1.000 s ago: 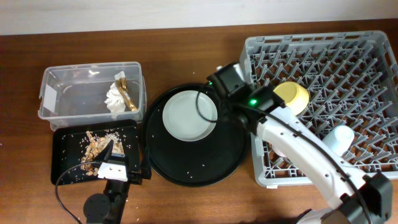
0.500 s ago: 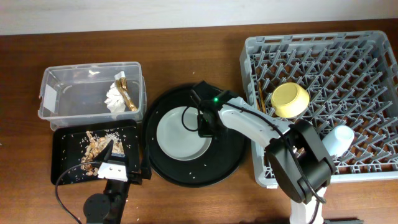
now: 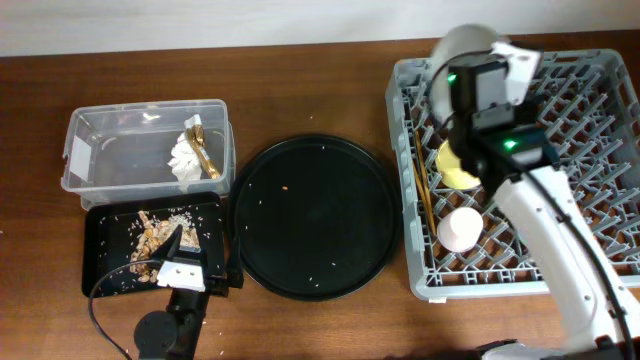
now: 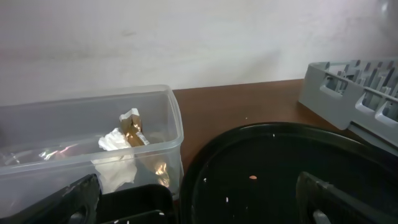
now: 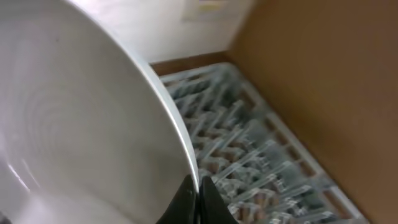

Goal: Sort waste into correct bins and load items into the dishwasher rack
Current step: 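Grasp the white plate with the right gripper and stand it in the rack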

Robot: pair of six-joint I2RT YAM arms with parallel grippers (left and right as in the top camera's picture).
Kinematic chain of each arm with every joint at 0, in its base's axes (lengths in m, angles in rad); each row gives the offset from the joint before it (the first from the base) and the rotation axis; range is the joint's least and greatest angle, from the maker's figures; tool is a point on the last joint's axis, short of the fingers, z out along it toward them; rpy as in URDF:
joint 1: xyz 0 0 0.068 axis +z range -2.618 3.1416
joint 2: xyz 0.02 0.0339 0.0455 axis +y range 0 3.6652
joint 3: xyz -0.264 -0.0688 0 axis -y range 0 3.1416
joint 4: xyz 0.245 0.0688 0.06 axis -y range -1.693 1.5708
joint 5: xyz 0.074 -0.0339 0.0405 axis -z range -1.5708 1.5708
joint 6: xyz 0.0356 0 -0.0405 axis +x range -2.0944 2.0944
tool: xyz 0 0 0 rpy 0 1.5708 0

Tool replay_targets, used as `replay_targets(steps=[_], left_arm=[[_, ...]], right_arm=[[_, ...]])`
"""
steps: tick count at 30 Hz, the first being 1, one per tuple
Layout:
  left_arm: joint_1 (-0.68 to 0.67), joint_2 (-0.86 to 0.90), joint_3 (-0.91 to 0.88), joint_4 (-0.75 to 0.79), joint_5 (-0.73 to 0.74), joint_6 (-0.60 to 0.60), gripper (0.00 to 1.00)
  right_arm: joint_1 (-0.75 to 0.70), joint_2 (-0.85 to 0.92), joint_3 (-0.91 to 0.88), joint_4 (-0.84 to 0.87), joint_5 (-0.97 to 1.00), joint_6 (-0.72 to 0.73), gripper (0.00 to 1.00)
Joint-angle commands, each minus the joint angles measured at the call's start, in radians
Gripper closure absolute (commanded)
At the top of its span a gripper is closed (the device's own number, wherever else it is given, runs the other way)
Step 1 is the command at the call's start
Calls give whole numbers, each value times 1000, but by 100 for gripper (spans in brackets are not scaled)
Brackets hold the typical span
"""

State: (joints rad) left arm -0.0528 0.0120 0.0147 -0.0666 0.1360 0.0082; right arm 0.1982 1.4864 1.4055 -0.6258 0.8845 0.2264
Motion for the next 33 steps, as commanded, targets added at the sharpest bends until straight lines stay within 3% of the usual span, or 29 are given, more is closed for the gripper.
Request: replay_targets(steps=[1, 6, 11, 12, 13, 14, 18, 22, 23, 25, 30, 33], left_arm=[[1, -6, -6, -1, 14, 15, 1], [1, -6, -6, -1, 14, 15, 1], [1, -6, -6, -1, 14, 15, 1], [1, -6, -6, -1, 14, 15, 1], [1, -6, -6, -1, 14, 15, 1], [1, -6, -6, -1, 14, 15, 1], [1, -6, -6, -1, 14, 15, 1], [1, -6, -6, -1, 14, 15, 1], [1, -6, -6, -1, 14, 15, 1], [1, -6, -6, -1, 14, 15, 1], [1, -6, -6, -1, 14, 15, 1], [1, -6, -6, -1, 14, 15, 1]], right_arm=[[-114, 26, 2, 87, 108, -37, 96], [-209, 127, 1, 91, 72, -126, 96], [-185, 243, 1, 45, 81, -189, 95], [-158, 231, 2, 46, 81, -189, 59], [-133, 211, 3, 46, 81, -189, 33], [-104, 182, 3, 45, 80, -189, 21], [67, -9, 3, -68, -20, -164, 15], [243, -303, 3, -327, -300, 94, 14], [264, -373, 3, -357, -374, 105, 9], [282, -494, 3, -382, -488, 105, 1], [282, -678, 3, -386, -747, 105, 1], [281, -702, 3, -480, -642, 68, 1]])
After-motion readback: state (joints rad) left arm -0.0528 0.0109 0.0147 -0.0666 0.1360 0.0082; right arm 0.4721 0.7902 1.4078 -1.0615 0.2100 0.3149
